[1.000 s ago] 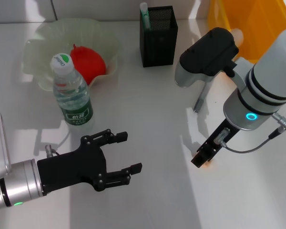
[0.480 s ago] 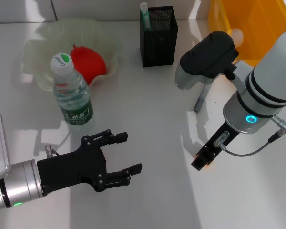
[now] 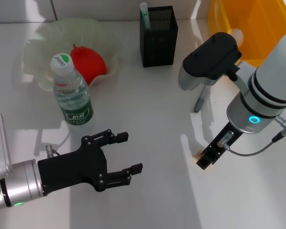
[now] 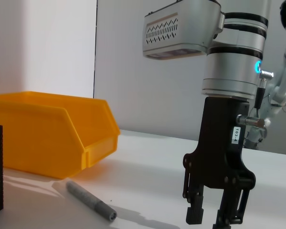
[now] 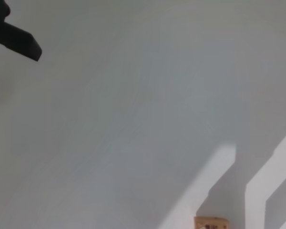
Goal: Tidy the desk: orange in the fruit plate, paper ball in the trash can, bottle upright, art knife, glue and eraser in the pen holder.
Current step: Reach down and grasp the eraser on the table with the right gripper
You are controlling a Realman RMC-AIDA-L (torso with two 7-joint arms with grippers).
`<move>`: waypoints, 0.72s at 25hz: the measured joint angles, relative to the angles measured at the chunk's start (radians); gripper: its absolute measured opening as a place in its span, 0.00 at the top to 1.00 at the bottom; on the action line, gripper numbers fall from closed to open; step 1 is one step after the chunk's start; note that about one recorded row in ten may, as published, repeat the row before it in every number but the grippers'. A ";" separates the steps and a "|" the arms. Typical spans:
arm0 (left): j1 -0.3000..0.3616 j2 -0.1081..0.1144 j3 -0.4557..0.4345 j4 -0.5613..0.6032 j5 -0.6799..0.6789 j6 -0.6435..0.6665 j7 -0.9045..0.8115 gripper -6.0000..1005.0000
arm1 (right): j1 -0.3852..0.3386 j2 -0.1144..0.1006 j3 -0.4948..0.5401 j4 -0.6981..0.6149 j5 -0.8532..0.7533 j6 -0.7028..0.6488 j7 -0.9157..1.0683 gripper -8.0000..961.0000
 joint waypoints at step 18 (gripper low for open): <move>0.000 0.000 0.000 0.000 0.000 -0.003 0.000 0.20 | 0.007 0.003 -0.009 0.024 -0.001 0.011 0.000 0.49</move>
